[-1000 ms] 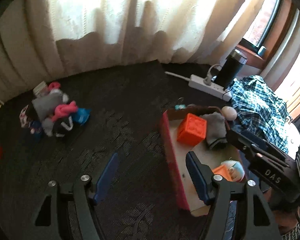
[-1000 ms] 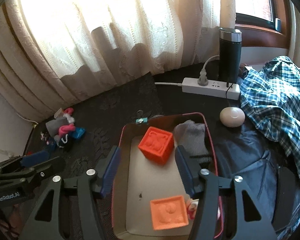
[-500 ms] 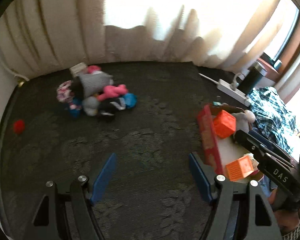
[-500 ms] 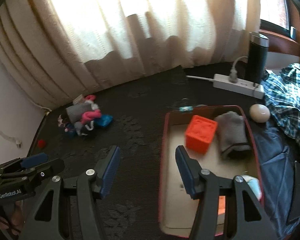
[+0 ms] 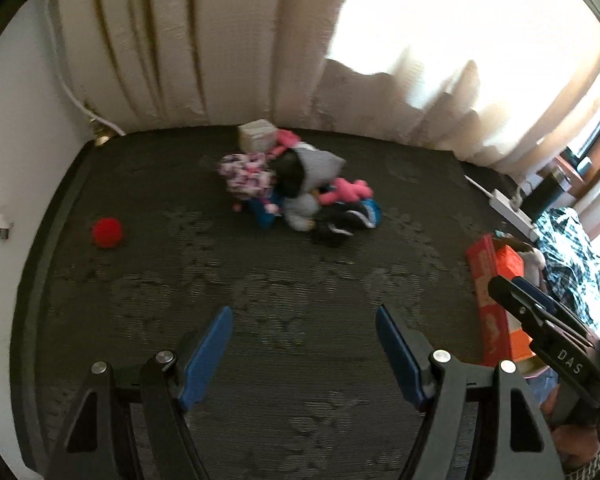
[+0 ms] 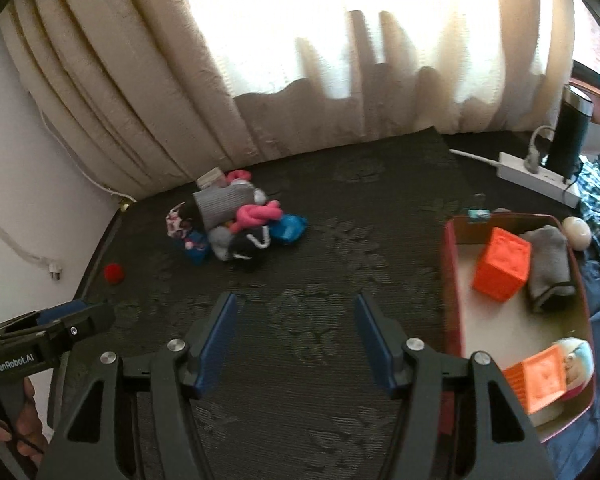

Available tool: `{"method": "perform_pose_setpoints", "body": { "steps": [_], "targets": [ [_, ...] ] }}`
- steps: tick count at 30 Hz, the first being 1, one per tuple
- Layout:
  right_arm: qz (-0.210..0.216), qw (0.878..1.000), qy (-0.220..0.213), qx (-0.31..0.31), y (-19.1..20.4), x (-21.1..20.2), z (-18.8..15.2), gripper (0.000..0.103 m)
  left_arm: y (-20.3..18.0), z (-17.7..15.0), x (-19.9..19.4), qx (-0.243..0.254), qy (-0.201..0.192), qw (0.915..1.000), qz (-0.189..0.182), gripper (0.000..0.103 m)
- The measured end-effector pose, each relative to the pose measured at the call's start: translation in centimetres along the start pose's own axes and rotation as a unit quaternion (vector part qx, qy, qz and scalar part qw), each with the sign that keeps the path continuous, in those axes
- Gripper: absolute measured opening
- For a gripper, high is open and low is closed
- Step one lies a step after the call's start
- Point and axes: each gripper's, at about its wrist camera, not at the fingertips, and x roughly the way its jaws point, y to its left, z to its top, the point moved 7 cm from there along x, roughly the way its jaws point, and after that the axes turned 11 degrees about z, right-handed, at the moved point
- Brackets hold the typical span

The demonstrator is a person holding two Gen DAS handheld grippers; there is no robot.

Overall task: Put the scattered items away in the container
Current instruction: 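Withdraw both grippers from the box back toward the toys, then move the open left gripper down toward the red ball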

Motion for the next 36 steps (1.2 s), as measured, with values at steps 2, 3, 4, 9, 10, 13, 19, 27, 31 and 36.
{"method": "perform_pose_setpoints", "body": {
  "steps": [2,3,4,9,10,13,19,27,31,36],
  "targets": [
    [-0.002,1.0,0.002,0.0,0.9,0.8,-0.1,0.065,1.7,0.3,0.4,-0.006,0.002,1.0,0.003,0.076],
    [-0.004,1.0,0.004,0.001,1.3,1.2,-0.2,0.065,2.6,0.4,0.7,-0.01,0.003,0.9999,0.004,0.076],
    [-0.005,1.0,0.005,0.001,1.6,1.6,-0.2,0.065,3.4,0.6,1.0,-0.014,0.004,0.9999,0.004,0.076],
    [-0.016,1.0,0.012,0.005,3.0,3.3,-0.2,0.065,7.7,1.5,2.8,-0.036,0.015,0.9992,0.011,0.076],
    [-0.018,1.0,0.014,0.006,3.2,3.6,-0.2,0.065,8.6,1.6,3.3,-0.041,0.017,0.9989,0.014,0.076],
    [-0.025,0.999,0.02,0.008,3.6,4.7,-0.2,0.065,10.7,1.8,4.5,-0.058,0.026,0.9978,0.02,0.076],
    [-0.041,0.998,0.035,0.016,3.7,6.4,-0.4,0.065,15.5,2.4,7.5,-0.092,0.038,0.9941,0.043,0.076],
    [-0.067,0.996,0.051,0.031,2.3,7.9,-0.3,0.066,20.8,3.8,10.7,-0.127,0.043,0.9882,0.074,0.076],
    [-0.069,0.995,0.064,0.036,2.0,9.3,-0.5,0.066,21.5,4.3,12.3,-0.117,0.048,0.9879,0.09,0.076],
    [-0.068,0.994,0.077,0.034,2.1,10.9,-0.7,0.066,21.9,4.9,14.5,-0.109,0.058,0.9872,0.101,0.076]
  ]
}}
